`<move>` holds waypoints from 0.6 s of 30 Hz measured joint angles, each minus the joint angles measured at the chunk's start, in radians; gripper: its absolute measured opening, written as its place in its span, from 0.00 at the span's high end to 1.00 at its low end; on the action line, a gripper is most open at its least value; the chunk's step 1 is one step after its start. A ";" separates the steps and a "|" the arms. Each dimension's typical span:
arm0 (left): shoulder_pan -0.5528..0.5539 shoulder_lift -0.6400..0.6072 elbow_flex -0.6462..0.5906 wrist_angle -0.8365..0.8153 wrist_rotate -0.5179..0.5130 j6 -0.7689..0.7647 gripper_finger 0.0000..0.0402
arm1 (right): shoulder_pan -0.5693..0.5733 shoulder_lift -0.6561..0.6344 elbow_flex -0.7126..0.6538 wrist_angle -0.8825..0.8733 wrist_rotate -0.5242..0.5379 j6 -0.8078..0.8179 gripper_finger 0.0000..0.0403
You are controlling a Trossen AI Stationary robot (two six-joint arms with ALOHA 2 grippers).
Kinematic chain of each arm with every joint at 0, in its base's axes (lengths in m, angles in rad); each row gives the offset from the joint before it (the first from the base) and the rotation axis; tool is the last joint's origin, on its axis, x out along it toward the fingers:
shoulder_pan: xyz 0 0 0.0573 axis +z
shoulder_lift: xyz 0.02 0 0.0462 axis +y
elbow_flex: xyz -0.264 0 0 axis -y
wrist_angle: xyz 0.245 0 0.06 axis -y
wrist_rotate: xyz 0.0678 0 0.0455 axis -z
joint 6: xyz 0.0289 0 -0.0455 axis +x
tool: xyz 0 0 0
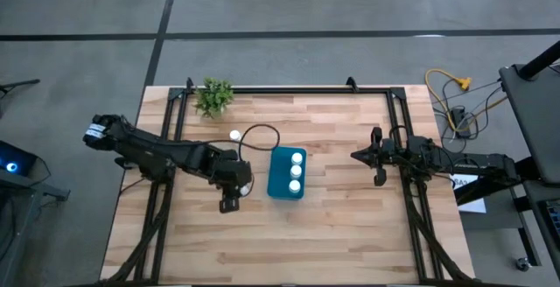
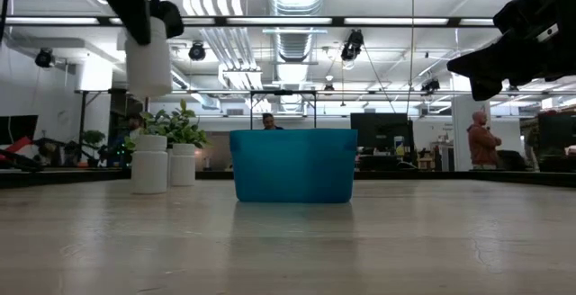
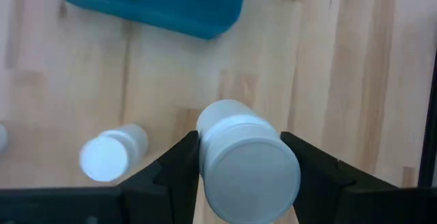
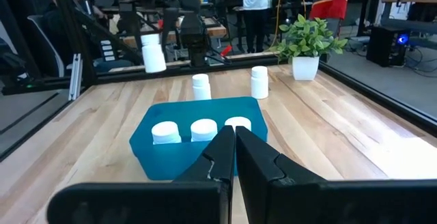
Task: Pick and place pill bottles into a basket
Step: Put the white pill bottle into the blue container
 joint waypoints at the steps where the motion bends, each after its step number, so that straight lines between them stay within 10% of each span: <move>1: 0.009 0.006 0.015 -0.008 0.000 0.010 0.60 | 0.000 0.000 0.000 0.000 0.000 0.000 0.98; 18: 0.070 0.293 0.377 -0.120 0.040 0.232 0.60 | 0.000 -0.001 0.000 0.002 0.000 0.005 0.98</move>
